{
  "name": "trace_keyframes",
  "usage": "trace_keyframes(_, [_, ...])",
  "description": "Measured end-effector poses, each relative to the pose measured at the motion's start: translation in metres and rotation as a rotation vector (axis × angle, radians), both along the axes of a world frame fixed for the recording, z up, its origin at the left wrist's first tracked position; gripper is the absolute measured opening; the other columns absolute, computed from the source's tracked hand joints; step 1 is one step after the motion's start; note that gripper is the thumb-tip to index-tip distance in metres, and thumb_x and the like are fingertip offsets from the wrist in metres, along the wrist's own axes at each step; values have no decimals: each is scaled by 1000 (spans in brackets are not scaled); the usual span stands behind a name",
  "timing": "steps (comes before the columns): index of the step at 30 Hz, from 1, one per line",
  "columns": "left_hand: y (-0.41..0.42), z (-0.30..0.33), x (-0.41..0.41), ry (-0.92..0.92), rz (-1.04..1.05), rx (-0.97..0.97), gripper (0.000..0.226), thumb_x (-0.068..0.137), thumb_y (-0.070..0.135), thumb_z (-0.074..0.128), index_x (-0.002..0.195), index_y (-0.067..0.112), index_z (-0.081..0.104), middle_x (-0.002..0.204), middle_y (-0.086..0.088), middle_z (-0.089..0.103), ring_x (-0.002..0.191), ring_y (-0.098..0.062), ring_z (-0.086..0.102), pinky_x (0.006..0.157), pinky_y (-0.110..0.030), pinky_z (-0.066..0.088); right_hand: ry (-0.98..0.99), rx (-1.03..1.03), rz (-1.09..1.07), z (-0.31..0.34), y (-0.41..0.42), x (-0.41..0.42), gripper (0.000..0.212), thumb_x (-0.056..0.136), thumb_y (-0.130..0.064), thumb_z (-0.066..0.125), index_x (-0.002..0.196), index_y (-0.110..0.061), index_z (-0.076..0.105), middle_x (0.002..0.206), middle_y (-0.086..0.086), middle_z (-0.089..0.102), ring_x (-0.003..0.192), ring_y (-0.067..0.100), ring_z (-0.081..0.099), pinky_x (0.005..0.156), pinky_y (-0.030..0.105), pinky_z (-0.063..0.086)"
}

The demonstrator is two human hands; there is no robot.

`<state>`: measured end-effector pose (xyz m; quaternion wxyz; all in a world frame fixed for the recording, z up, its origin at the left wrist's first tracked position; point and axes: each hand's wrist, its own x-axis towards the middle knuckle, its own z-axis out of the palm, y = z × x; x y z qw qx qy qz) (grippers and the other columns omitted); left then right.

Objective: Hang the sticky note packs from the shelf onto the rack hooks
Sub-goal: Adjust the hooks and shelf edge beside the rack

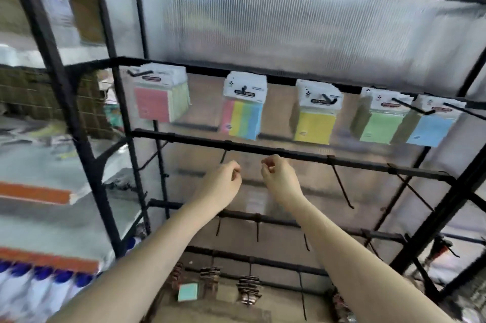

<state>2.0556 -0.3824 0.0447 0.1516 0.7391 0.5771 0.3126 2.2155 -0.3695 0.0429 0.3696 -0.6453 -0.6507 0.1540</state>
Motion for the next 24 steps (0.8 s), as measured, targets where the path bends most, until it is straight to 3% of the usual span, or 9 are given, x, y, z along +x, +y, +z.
trace_keyframes(2, [-11, -3, -45, 30, 69, 29, 21, 96, 21, 48, 113, 19, 59, 110, -3, 66, 98, -23, 62, 79, -37, 52, -25, 1, 76, 0, -4, -39, 25, 95, -20, 50, 116, -10, 57, 114, 9, 61, 103, 25, 58, 89, 43, 50])
trace_keyframes(8, [-45, -14, -151, 60, 280, 18, 20, 95, 23, 48, 112, 23, 60, 109, 4, 66, 92, -17, 61, 68, -29, 45, -121, 43, 270, -3, -15, -148, 23, 95, -24, 51, 111, -8, 57, 109, 9, 59, 98, 28, 58, 84, 41, 50])
trace_keyframes(12, [-62, -20, -206, 68, 394, 10, 20, 94, 21, 49, 110, 22, 61, 108, 2, 68, 92, -19, 63, 75, -34, 52, -158, 78, 444, -8, -19, -217, 23, 94, -22, 51, 112, -8, 57, 112, 9, 58, 102, 26, 55, 80, 29, 41])
trace_keyframes(16, [-69, -31, -259, 69, 519, -36, 17, 93, 25, 50, 107, 24, 61, 102, 2, 67, 92, -22, 62, 71, -34, 49, -168, 75, 607, -14, -22, -283, 22, 94, -23, 50, 110, -10, 57, 106, 11, 60, 96, 30, 59, 79, 36, 49])
trace_keyframes(19, [-65, -43, -296, 84, 582, -60, 21, 93, 26, 48, 111, 26, 60, 104, 0, 67, 95, -26, 61, 71, -34, 47, -156, 59, 696, -23, -17, -327, 22, 94, -23, 50, 109, -9, 57, 104, 13, 61, 92, 31, 61, 73, 35, 48])
trace_keyframes(22, [-55, -57, -336, 83, 626, -99, 24, 93, 22, 46, 111, 26, 61, 109, -3, 65, 99, -28, 59, 79, -38, 49, -127, 14, 760, -31, -2, -372, 22, 95, -26, 49, 107, -10, 58, 105, 11, 63, 93, 29, 61, 77, 36, 51])
trace_keyframes(24, [-44, -64, -364, 101, 653, -127, 26, 93, 20, 43, 111, 24, 61, 109, -5, 65, 99, -30, 59, 77, -37, 49, -122, -29, 782, -38, 11, -403, 22, 95, -27, 48, 107, -11, 57, 106, 10, 64, 94, 29, 61, 81, 40, 52])
